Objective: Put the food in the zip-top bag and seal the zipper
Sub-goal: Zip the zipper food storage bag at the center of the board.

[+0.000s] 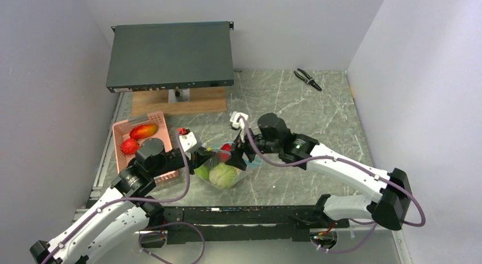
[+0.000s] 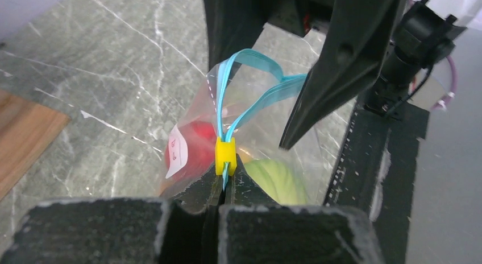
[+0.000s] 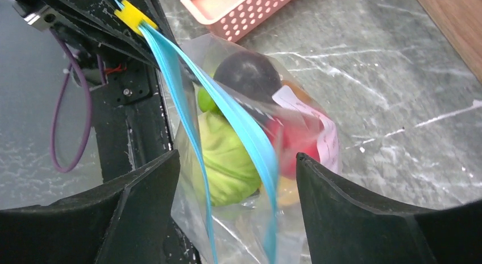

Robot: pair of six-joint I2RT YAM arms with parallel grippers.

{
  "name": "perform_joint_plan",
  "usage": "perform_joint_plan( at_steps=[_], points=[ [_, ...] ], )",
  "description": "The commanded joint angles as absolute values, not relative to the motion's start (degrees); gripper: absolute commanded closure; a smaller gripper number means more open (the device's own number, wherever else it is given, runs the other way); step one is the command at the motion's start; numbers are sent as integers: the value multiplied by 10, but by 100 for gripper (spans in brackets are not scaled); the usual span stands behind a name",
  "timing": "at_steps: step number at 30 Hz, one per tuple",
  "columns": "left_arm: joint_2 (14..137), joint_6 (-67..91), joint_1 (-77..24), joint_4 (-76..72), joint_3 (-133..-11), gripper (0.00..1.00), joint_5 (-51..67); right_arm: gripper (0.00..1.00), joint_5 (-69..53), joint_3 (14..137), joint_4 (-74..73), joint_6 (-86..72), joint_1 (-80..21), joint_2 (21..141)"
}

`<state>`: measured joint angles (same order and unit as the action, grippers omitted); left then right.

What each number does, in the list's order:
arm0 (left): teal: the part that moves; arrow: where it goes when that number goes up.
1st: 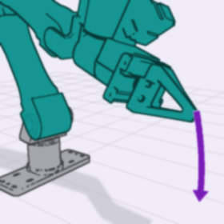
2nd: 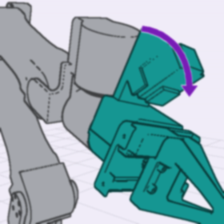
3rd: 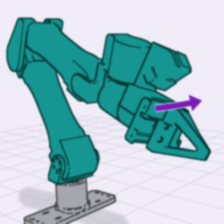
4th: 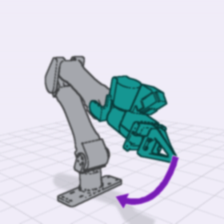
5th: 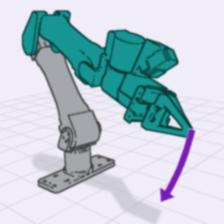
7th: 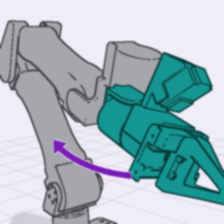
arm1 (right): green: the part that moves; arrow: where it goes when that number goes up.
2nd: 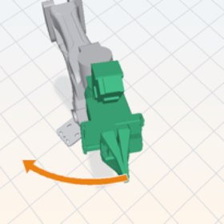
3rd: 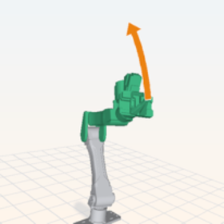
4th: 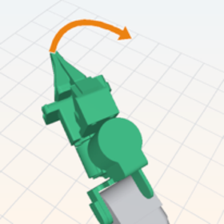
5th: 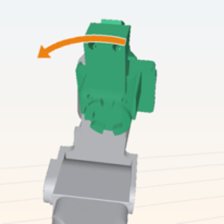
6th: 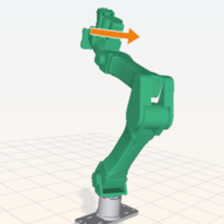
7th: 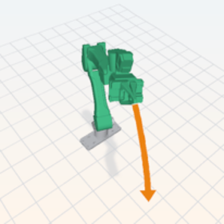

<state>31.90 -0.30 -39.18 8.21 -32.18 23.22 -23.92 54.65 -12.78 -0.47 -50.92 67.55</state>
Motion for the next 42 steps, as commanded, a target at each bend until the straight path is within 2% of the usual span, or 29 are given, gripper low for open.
perform_joint_plan(
  at_steps=[1,8,13,15,18,20,21,23,24,27,31,35,37,42],
  points=[
    [348,-35,-391,164,-403,100,305,22,-139,609,-157,63,-575,709],
    [401,-4,-390,284,-495,100,322,19,-123,611,-158,125,-623,716],
    [383,-29,-391,302,-490,100,368,30,-146,597,-178,142,-616,705],
    [381,-53,-390,328,-494,100,388,39,-154,582,-183,153,-611,691],
    [385,-78,-391,358,-503,100,408,65,-156,567,-183,164,-610,667],
    [392,-85,-390,371,-509,100,417,68,-184,558,-171,171,-611,657],
    [397,-86,-390,374,-513,100,422,65,-199,556,-161,170,-613,654],
    [407,-85,-390,380,-521,100,426,43,-212,554,-130,160,-622,650],
    [412,-85,-390,382,-524,100,428,37,-211,552,-113,157,-631,648],
    [417,-74,-389,377,-523,100,422,32,-196,547,-71,161,-652,649],
    [415,-63,-390,363,-515,100,430,33,-206,552,-26,157,-657,651],
    [409,-55,-390,357,-509,100,431,42,-215,556,-5,158,-656,644],
    [407,-54,-390,356,-508,100,432,59,-226,563,-14,161,-657,648],
    [406,-48,-390,346,-505,100,432,74,-257,576,-15,144,-656,665]
  ],
)
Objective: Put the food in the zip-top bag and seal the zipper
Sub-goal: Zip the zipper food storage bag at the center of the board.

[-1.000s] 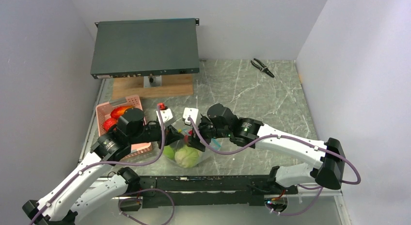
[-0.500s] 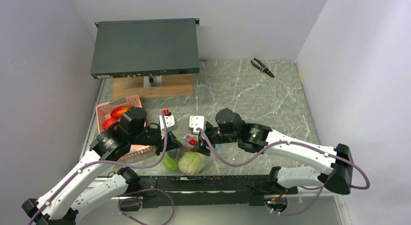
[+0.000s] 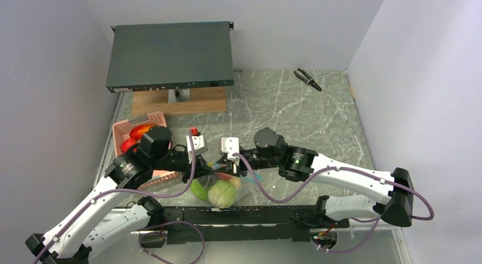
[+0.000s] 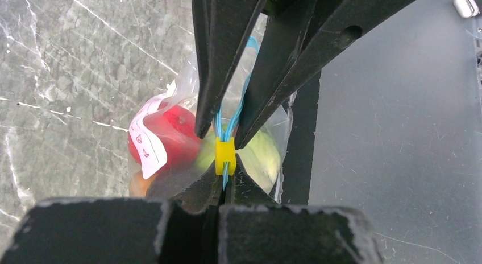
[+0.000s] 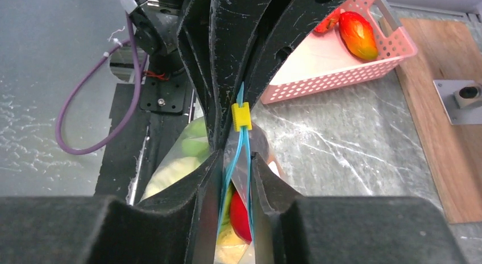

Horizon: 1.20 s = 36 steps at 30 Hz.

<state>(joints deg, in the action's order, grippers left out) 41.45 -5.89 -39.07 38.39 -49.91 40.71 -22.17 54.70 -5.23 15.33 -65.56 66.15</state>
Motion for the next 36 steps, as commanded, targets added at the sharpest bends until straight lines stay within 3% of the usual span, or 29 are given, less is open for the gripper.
perform_joint_plan(
  at_steps=[1,6,13,20,27,36],
  points=[
    [407,-48,-390,346,-505,100,432,75,-257,577,-11,139,-656,665],
    [410,-45,-390,345,-503,100,431,66,-262,582,-3,126,-657,661],
    [410,-42,-390,341,-502,100,435,66,-274,608,-26,127,-657,677],
    [416,-44,-390,345,-502,100,443,77,-295,621,-30,127,-656,690],
    [414,-48,-390,347,-500,100,441,99,-290,621,-33,129,-657,698],
    [342,-40,-390,300,-458,100,353,100,-241,574,-40,120,-655,659]
  ],
)
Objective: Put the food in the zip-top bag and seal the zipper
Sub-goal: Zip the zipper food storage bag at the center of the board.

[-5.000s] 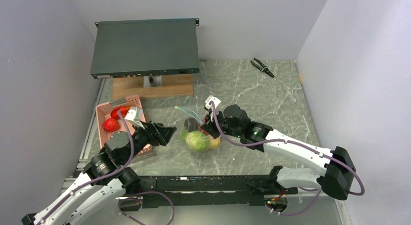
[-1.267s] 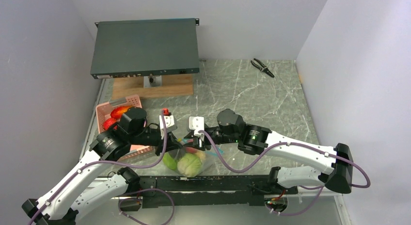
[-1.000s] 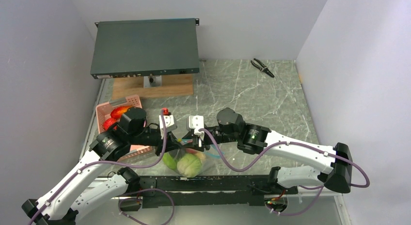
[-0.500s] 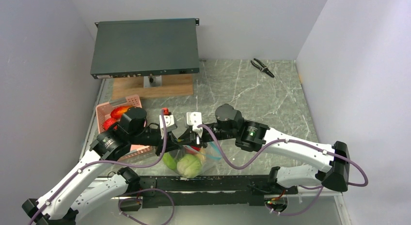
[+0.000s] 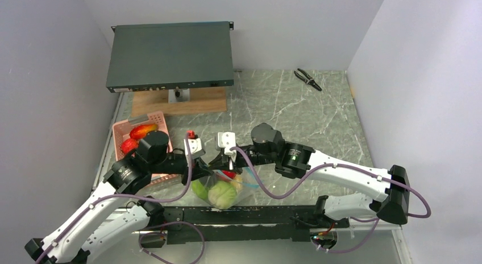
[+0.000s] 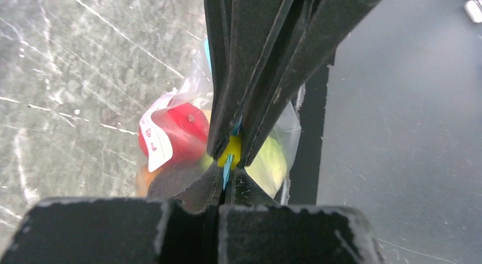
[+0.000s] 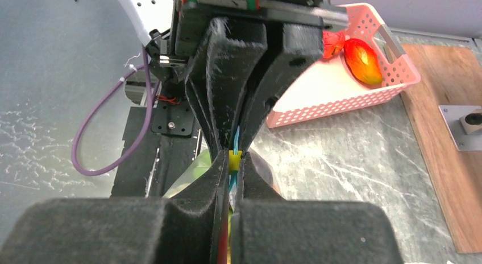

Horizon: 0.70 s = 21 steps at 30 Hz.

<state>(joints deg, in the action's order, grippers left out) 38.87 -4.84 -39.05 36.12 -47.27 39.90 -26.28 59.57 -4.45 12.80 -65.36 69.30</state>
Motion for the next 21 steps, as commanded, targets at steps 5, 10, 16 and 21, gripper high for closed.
perform_joint_plan(
  at_steps=[5,10,16,21],
  points=[
    [253,-36,-390,240,-412,100,306,100,-242,544,-54,101,-642,625],
    [214,-23,-389,212,-395,100,300,100,-256,534,-65,86,-638,609],
    [218,-24,-389,249,-418,100,235,100,-238,537,-97,96,-635,605],
    [214,-29,-390,312,-456,100,108,100,-206,510,-109,97,-628,573]
  ],
)
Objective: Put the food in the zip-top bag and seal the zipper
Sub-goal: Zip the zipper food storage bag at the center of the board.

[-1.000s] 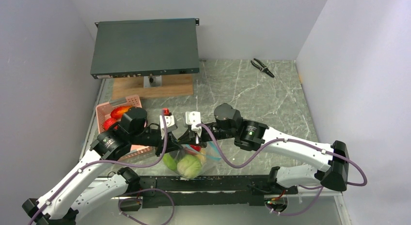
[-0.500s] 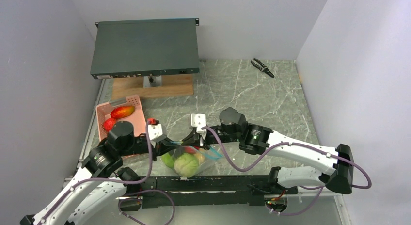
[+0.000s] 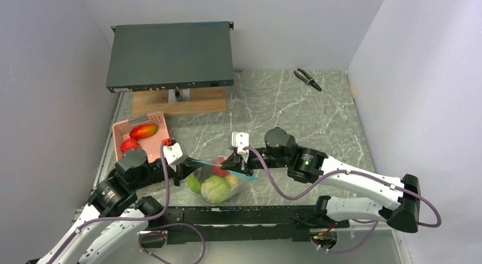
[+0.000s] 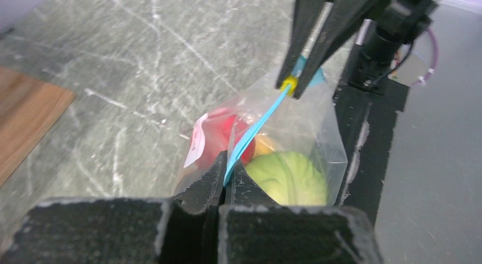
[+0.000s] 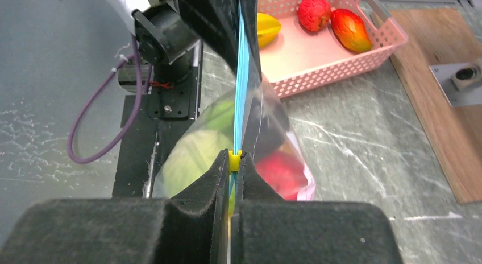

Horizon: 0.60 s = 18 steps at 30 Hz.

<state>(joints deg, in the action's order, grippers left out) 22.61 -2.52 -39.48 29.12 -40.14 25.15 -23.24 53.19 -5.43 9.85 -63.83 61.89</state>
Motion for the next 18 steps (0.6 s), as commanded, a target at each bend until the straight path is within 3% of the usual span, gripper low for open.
perform_joint_plan(
  at_steps=[1,12,18],
  points=[
    [209,-32,-390,318,-460,100,82,100,-203,504,-110,97,-627,566],
    [133,-54,-390,357,-487,100,-121,100,-182,468,-120,89,-615,525],
    [95,-68,-390,373,-498,100,-177,100,-182,461,-118,87,-611,521]
  ],
)
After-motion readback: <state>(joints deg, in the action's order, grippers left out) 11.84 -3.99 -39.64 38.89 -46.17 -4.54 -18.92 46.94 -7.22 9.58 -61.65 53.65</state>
